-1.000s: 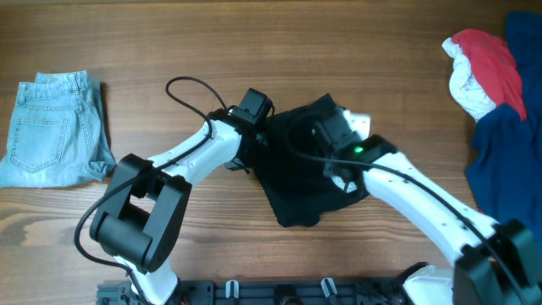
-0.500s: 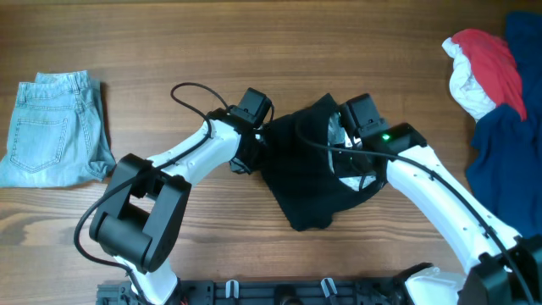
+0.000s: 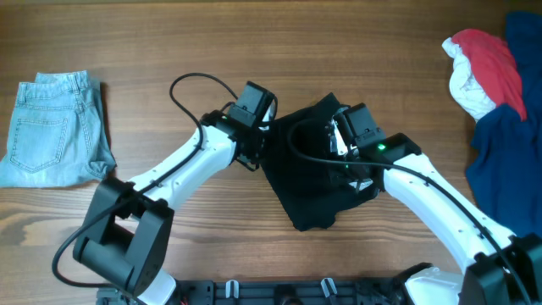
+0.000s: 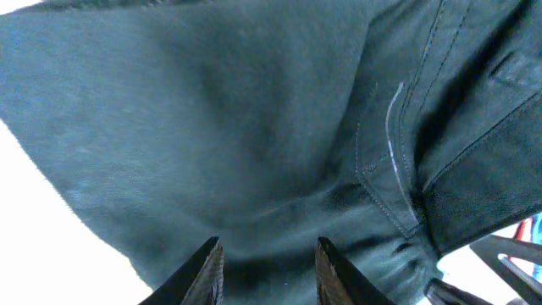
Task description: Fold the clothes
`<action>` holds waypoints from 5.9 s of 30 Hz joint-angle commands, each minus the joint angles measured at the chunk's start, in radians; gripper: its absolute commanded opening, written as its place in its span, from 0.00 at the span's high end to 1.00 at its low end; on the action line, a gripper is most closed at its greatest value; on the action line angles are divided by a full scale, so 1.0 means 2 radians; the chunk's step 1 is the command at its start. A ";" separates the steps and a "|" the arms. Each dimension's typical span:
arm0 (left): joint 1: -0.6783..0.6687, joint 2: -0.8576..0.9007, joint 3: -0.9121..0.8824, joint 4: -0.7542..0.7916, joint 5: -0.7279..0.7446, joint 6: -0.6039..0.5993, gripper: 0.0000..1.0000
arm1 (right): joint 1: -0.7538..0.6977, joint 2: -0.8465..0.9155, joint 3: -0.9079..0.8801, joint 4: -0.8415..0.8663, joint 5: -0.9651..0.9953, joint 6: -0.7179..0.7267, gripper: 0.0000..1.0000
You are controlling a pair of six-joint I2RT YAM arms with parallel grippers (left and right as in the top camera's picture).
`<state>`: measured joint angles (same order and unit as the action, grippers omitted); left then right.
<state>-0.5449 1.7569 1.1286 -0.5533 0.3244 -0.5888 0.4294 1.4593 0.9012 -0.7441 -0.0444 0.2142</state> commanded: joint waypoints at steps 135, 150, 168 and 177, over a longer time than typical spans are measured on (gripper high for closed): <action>-0.018 0.145 -0.002 0.006 -0.045 0.002 0.76 | -0.261 0.015 0.060 0.080 -0.200 -0.225 0.75; -0.018 0.145 -0.002 0.003 -0.028 0.002 0.71 | -0.221 0.249 0.060 0.483 -0.161 0.014 0.77; 0.020 -0.020 -0.002 0.152 -0.077 0.080 0.19 | -0.207 -0.032 0.060 0.239 -0.113 -0.080 0.01; 0.048 0.078 -0.002 0.319 -0.013 0.084 0.24 | -0.207 0.049 0.036 0.101 0.009 0.031 0.19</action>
<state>-0.4496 1.8507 1.1248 0.0463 0.2699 -0.4458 0.0135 1.4921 0.9840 -0.5400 -0.1333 0.1593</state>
